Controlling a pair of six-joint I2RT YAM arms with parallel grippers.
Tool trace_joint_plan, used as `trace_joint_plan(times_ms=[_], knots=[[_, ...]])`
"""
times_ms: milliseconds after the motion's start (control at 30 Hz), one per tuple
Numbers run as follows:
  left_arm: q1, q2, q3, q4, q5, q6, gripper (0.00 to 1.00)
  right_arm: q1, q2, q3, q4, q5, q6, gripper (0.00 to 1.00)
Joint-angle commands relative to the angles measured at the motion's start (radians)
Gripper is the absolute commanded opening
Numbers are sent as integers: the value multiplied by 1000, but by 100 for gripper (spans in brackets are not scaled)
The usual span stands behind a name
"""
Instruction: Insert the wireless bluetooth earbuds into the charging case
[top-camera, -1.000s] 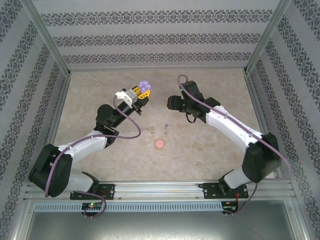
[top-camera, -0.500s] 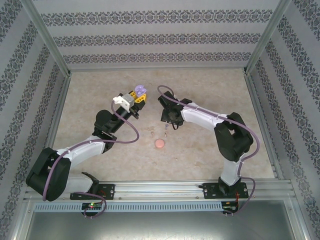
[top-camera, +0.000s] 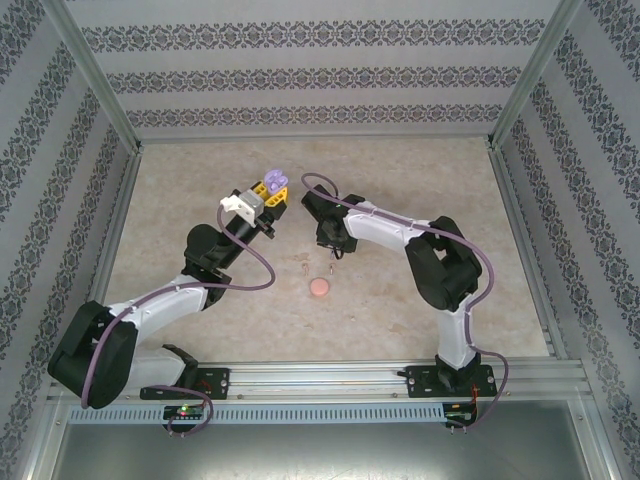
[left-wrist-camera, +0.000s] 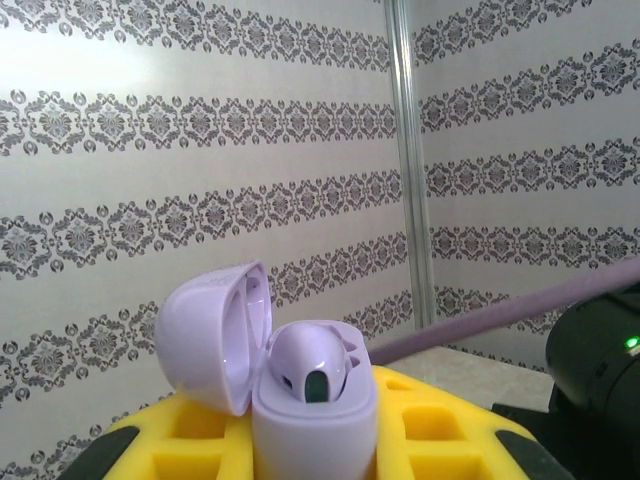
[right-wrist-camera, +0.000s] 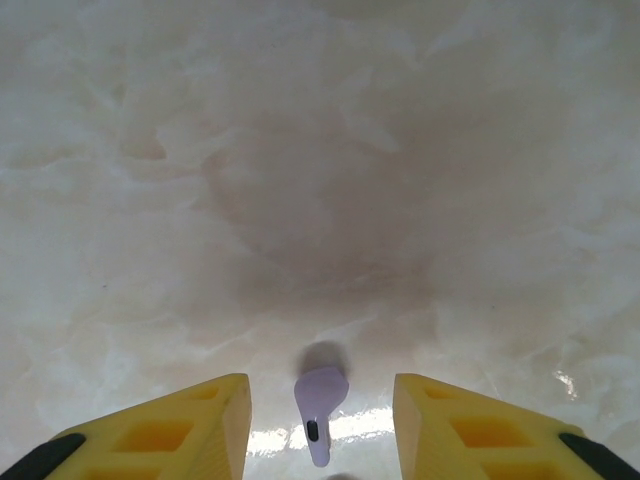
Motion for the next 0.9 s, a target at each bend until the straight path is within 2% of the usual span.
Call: trace_joint_plan(times_ms=[0,867], knots=[[-12,-31,-15,63,-14,21,0,13,36,33,-50,36,16,42],[-10,-42,-31,60,-17,32,0,26,119,74,-59,28,21,36]])
